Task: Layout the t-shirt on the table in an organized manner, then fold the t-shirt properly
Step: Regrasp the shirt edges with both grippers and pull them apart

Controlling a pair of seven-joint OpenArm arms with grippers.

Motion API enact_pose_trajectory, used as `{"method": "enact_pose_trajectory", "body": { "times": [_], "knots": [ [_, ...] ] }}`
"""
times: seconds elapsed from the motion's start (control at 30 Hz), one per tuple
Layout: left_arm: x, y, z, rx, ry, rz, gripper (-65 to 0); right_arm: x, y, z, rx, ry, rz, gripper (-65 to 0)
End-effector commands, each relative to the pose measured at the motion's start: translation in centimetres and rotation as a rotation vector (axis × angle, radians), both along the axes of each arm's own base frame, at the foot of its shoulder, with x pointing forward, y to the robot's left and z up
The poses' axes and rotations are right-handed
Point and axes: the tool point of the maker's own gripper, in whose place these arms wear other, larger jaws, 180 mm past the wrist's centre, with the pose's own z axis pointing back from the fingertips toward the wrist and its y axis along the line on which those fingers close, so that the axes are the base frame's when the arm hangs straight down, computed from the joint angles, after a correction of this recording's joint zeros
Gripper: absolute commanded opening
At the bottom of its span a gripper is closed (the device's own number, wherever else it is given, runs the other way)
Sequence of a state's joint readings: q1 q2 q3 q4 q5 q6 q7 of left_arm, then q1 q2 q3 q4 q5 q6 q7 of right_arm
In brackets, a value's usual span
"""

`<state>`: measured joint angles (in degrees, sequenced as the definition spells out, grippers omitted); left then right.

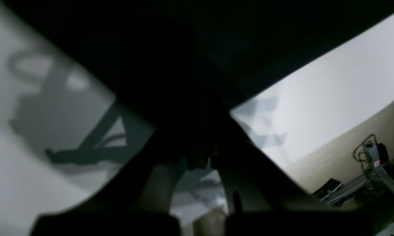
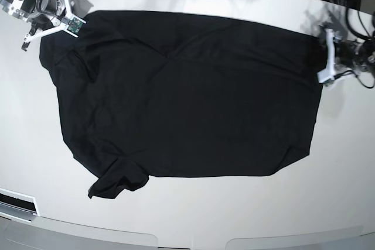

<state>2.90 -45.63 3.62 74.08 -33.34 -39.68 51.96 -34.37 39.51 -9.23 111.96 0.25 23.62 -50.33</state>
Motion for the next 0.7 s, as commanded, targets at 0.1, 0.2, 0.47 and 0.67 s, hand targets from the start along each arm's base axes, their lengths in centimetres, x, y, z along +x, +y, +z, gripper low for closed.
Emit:
{"method": "enact_pose_trajectory", "body": {
  "times": [0.1, 0.2, 0.47, 0.67],
  "knots": [
    [1.1, 0.7, 0.9, 0.008, -0.037, 0.007, -65.0, 1.1, -2.1, 0.2, -0.073, -0.04, -0.036, -65.0],
    [1.0, 0.6, 0.9, 0.008, -0.034, 0.007, -65.0, 2.0, -4.9, 1.7, -0.216, -0.125, -0.145, -53.0],
    [0.9, 0.7, 0.9, 0.012, -0.031, 0.006, -65.0, 4.1, -7.4, 4.4, -0.341, -0.302, -0.225, -39.1],
    [0.9, 0.9, 1.0, 0.018, -0.031, 0.005, -65.0, 3.9, -8.4, 5.0, -0.415, -0.301, -0.22, -39.1]
  ]
}}
